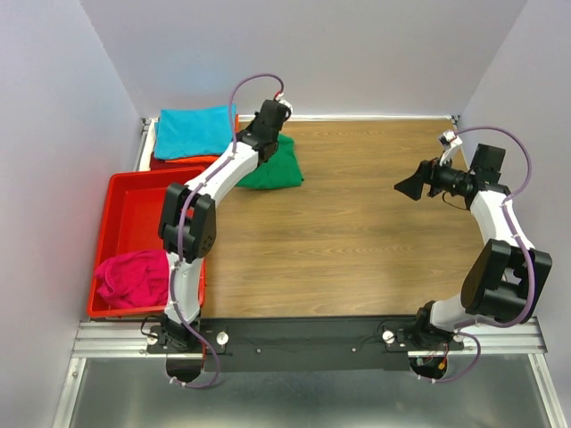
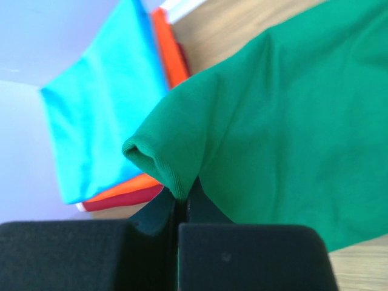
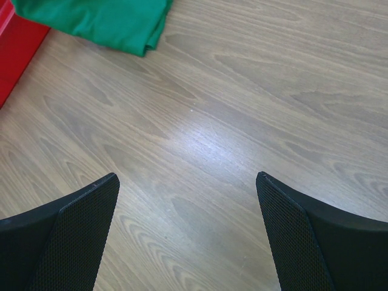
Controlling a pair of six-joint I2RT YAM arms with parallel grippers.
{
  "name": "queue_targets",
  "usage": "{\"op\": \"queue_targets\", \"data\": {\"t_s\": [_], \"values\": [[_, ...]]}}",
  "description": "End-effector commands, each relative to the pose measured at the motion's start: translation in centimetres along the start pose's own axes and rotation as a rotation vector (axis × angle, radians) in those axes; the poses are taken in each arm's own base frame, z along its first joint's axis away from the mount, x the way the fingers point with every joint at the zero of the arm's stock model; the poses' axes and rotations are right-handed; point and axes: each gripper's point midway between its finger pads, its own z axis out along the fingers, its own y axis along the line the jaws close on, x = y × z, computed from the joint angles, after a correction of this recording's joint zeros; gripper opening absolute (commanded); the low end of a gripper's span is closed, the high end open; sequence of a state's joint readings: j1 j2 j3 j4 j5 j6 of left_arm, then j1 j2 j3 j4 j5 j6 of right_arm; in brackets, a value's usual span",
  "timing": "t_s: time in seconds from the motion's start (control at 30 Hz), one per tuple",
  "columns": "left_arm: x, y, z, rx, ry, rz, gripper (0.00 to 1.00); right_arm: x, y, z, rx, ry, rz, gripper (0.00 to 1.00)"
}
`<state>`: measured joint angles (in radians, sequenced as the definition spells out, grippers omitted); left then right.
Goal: Fold and stack the t-shirts
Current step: Neatly place the folded tshirt to the corner
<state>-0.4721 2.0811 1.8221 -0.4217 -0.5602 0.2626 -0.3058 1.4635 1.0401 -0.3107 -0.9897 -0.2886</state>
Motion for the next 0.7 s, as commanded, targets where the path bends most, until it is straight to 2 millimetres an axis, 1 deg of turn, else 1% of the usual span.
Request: {"op": "queue_targets", "data": {"t_s": [0.0, 0.03, 0.07, 0.27, 0.37, 0.47, 0.57, 0.67], "values": [[-2.9, 6.8, -2.9, -0.144, -0.068, -0.033, 0.00, -0.3, 0.9, -0.9, -0.025, -0.020, 0.010, 1.00], [-2.8, 7.3, -2.8, -0.151, -0.068, -0.026, 0.00, -0.3, 1.0, -1.0, -0.032, -0.022, 0.013, 1.00], [-3.1, 7.7, -2.9, -0.158, -0.077, -0.033, 0.00, -0.4, 1.0, -1.0, -0.032, -0.025, 0.012, 1.00], [-4.1, 8.8, -3.5, -0.172, -0.115, -0.035, 0.00, -0.4, 1.0, -1.1, -0.037, -0.026, 0.021, 1.00], [-4.9, 9.9, -4.2, -0.197, -0.138, -0.044, 0.00, -0.3, 1.0, -1.0, -0.041, -0.026, 0.024, 1.00], [-6.1, 11.5, -5.3, -0.231, -0.168, -0.046, 0.00, -0.3, 1.0, -1.1, -0.044, -0.027, 0.029, 1.00], [-6.6, 12.4, -6.0, -0.256, -0.180, -0.040, 0.00, -0.3, 1.1, -1.1, -0.045, -0.028, 0.028, 1.00], [-7.4, 13.6, -7.1, -0.286, -0.207, -0.041, 0.00, -0.3, 1.0, -1.1, -0.044, -0.028, 0.029, 1.00]]}}
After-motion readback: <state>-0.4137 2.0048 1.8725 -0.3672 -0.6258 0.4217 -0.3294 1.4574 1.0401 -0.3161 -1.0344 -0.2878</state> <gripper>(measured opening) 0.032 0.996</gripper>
